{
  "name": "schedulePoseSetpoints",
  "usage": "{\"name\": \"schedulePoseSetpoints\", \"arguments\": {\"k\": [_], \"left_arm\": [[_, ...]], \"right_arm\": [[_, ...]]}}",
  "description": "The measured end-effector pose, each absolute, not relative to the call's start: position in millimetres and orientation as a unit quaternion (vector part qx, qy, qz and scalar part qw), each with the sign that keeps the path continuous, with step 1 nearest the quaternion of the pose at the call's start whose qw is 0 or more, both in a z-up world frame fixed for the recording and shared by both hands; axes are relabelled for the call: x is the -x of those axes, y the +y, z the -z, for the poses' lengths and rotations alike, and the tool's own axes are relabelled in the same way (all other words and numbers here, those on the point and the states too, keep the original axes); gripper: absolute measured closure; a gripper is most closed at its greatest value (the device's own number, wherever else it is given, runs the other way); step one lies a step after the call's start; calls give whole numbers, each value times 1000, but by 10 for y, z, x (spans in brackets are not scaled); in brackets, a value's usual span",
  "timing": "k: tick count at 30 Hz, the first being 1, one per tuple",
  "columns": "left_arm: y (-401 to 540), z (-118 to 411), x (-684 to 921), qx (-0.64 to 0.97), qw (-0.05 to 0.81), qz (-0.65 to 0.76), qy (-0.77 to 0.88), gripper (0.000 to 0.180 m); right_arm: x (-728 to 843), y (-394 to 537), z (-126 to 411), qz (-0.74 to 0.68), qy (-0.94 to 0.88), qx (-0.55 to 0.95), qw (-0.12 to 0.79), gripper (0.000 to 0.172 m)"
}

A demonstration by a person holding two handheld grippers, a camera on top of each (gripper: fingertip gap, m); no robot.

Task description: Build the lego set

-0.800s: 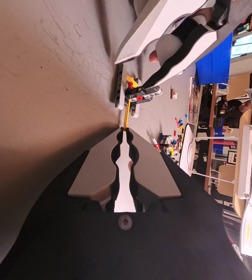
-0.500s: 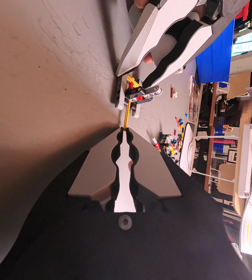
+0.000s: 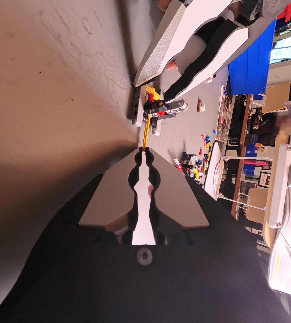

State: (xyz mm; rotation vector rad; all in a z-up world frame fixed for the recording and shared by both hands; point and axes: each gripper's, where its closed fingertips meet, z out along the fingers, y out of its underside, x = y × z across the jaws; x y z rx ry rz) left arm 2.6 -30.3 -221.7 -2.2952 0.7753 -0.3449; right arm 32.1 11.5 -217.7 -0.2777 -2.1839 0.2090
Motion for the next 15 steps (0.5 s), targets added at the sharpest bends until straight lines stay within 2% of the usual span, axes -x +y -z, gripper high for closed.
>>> {"name": "schedulePoseSetpoints", "arguments": {"k": [15], "left_arm": [[-307,2218,-44,881,332,138,308,140]], "right_arm": [[-296,61,2177,-111,-883,125,438,170]]}}
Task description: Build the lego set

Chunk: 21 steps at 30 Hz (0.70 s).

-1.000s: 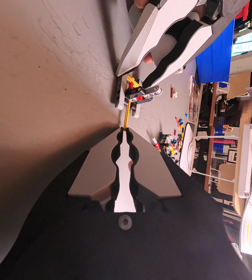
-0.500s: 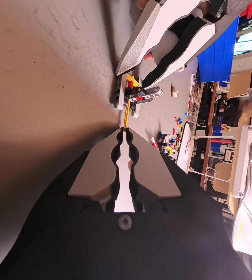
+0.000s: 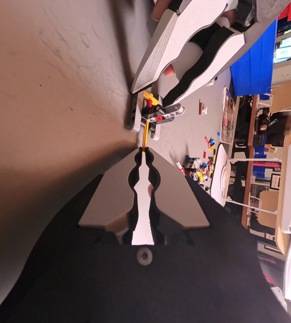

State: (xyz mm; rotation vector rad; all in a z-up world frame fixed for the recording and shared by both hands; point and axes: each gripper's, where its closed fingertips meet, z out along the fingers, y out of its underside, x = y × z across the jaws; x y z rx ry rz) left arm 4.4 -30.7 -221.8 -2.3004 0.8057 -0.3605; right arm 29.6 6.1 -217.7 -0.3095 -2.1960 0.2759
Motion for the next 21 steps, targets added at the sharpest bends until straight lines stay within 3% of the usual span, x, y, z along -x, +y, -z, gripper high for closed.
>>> {"name": "schedulePoseSetpoints", "arguments": {"k": [21], "left_arm": [[-300,2213,-46,884,337,138,294,140]], "right_arm": [[-288,39,2177,-105,-885,158,426,170]]}}
